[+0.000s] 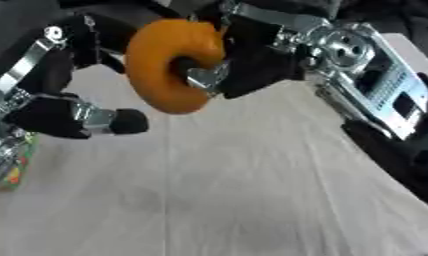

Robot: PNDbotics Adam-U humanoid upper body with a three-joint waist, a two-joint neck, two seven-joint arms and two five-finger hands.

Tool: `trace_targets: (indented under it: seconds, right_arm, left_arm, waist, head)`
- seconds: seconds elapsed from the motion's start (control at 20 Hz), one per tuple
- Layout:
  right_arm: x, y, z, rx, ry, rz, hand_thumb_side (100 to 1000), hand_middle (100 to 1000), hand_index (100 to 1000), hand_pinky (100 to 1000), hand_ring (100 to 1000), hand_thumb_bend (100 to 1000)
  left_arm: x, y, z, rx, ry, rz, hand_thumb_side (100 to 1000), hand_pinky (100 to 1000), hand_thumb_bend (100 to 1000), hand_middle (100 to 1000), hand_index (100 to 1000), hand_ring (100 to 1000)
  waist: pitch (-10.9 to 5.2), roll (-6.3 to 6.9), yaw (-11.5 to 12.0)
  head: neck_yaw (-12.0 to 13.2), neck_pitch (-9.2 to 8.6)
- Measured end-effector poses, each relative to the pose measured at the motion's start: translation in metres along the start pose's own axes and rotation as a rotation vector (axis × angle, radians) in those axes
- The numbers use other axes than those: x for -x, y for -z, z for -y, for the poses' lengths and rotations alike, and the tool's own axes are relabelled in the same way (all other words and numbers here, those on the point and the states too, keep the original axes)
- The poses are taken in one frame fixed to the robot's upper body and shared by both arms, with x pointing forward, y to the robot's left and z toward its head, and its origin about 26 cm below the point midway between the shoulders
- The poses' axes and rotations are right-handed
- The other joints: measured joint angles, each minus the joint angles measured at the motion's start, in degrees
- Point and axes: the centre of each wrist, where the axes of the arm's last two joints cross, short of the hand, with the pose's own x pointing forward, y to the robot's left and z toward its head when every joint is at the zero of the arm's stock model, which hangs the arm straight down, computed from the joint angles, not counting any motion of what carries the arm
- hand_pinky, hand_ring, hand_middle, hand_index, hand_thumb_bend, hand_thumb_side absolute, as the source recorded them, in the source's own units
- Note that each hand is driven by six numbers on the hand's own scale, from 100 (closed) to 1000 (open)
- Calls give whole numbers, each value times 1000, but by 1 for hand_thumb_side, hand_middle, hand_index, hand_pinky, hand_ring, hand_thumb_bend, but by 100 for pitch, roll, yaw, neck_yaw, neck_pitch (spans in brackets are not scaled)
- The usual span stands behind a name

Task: Pick up the objects with one hand, pass them to the other hand, and then place them into the box on the other side of the table.

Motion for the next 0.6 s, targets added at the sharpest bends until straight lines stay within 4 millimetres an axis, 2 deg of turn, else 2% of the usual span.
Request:
trace_targets:
  seconds: [0.6]
  right_arm:
    - [-2, 4, -3, -36, -8, -13, 100, 435, 576, 717, 677, 100]
  left_arm:
    - [-2, 10, 7, 34, -15, -9, 460, 647, 1000, 638, 769, 727]
  waist:
    - [0, 1, -13]
  head:
    - [0, 0]
